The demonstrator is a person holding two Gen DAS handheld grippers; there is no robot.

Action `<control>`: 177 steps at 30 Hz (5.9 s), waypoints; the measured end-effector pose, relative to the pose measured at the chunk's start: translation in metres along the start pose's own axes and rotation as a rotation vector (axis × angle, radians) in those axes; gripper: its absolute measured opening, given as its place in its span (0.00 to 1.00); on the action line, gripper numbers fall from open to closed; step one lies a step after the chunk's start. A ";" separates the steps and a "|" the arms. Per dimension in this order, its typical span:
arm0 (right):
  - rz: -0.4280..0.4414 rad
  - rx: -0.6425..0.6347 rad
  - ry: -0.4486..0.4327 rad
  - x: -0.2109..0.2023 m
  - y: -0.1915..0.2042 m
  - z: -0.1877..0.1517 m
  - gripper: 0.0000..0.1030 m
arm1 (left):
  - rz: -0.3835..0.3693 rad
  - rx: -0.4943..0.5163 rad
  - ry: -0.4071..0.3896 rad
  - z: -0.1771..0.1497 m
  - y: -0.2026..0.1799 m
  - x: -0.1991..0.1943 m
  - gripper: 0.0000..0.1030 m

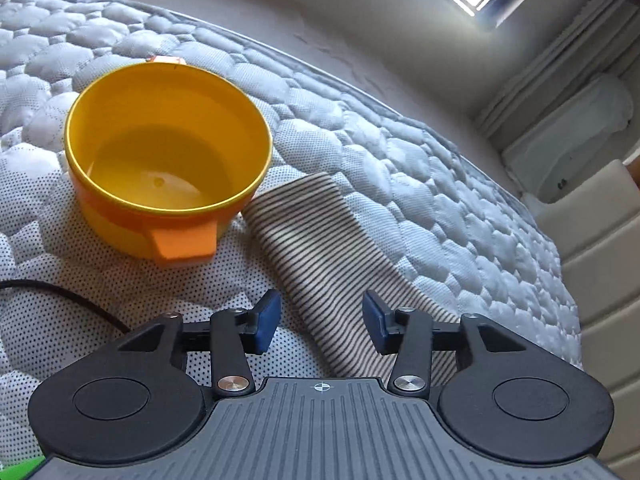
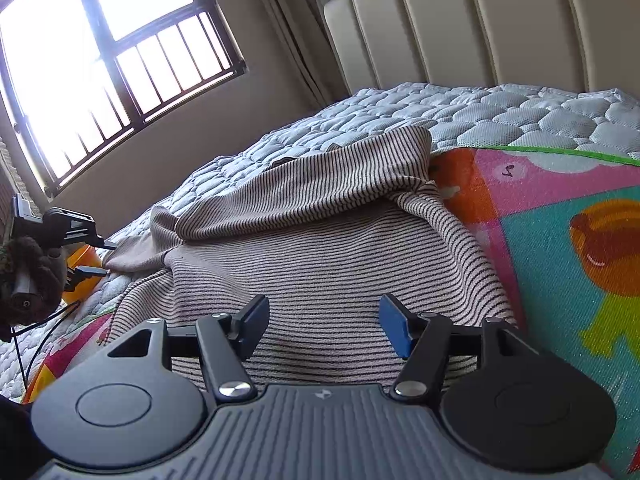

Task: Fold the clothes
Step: 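Grasp the other sleeve cuff with the left gripper and lift it, then lay the held sleeve over the shirt body and open the left gripper, then grasp the side edge of the striped shirt with the right gripper, then grasp the shirt edge with the left gripper while the right gripper holds its edge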

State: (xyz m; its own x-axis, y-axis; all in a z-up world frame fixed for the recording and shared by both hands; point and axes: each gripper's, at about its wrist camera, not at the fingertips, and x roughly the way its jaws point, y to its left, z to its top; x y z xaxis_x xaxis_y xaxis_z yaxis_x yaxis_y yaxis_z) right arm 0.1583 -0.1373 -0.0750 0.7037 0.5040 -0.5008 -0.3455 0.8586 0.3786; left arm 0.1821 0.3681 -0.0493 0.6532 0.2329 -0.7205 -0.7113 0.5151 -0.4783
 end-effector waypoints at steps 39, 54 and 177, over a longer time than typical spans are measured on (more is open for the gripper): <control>0.070 0.056 -0.003 -0.002 -0.010 0.001 0.68 | -0.425 0.623 0.118 -0.141 -0.313 -0.110 0.38; 0.066 0.012 0.016 0.002 -0.003 0.001 0.77 | 0.206 0.788 -0.273 -0.040 -0.162 -0.111 0.82; -0.051 -0.112 0.287 0.175 -0.055 0.171 0.26 | -0.521 0.625 0.449 -0.079 -0.171 0.093 0.58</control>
State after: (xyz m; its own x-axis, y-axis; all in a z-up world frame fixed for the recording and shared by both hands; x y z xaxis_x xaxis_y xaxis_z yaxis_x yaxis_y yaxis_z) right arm 0.4065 -0.1124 -0.0504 0.5231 0.4519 -0.7226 -0.3917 0.8805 0.2671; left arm 0.3439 0.2367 -0.0737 0.5964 -0.4265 -0.6800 -0.0023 0.8462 -0.5328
